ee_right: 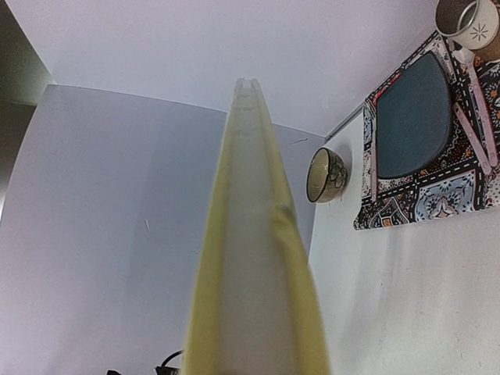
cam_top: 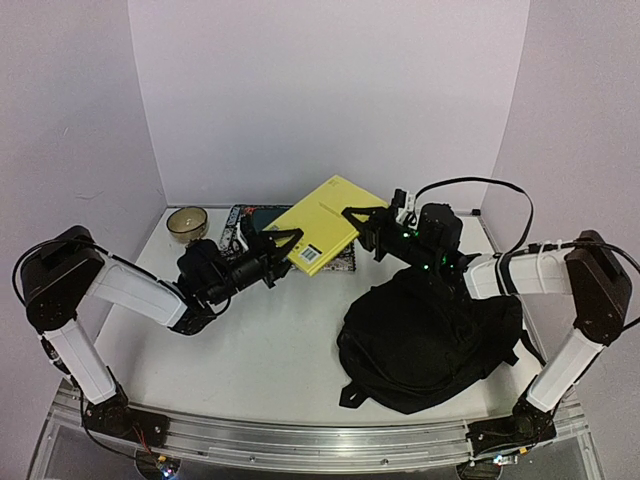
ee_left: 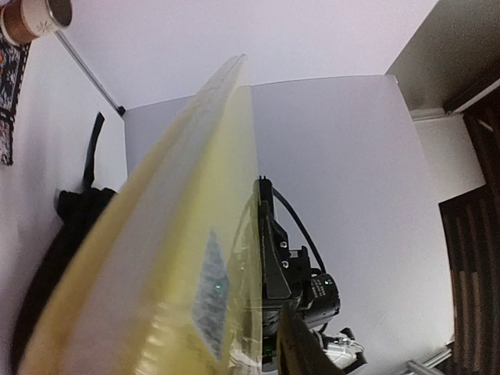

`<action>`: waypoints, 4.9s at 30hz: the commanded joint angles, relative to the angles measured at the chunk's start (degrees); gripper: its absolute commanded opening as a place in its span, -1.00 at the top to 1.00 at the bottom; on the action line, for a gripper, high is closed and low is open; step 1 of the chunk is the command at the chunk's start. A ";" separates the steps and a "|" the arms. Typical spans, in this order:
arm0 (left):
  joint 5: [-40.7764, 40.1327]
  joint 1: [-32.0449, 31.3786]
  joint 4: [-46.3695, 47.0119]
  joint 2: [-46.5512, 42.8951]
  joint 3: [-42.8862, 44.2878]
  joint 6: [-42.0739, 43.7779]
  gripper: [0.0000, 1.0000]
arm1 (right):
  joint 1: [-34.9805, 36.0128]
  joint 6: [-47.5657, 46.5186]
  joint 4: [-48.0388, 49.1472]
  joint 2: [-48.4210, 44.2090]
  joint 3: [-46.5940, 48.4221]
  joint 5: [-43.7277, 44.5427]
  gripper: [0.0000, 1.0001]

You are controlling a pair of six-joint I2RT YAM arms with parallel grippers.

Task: Pack the student bag
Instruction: Pass from the right arm to the left, then grab the largest pocket of the student bag, then move the student bag to the center of the board, then hold the largest pocket of the student bag, then place the book in the largest pocket of the bag.

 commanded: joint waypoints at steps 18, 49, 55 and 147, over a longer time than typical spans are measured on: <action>-5.61 4.41 5.17 -8.80 -14.67 4.54 1.00 | 0.74 -35.90 -52.90 -6.17 11.98 -6.46 -0.85; 1.69 16.31 -32.67 -26.08 -14.55 15.38 1.00 | 31.30 -55.43 -128.52 14.73 46.28 44.80 -0.97; 1.36 16.47 -34.10 -28.44 -15.69 15.46 1.00 | 33.27 -52.61 -132.82 21.58 49.56 52.12 -0.97; 12.38 4.75 -52.94 -44.67 -5.05 18.39 1.00 | 11.59 -81.72 -99.67 15.50 67.52 0.20 1.00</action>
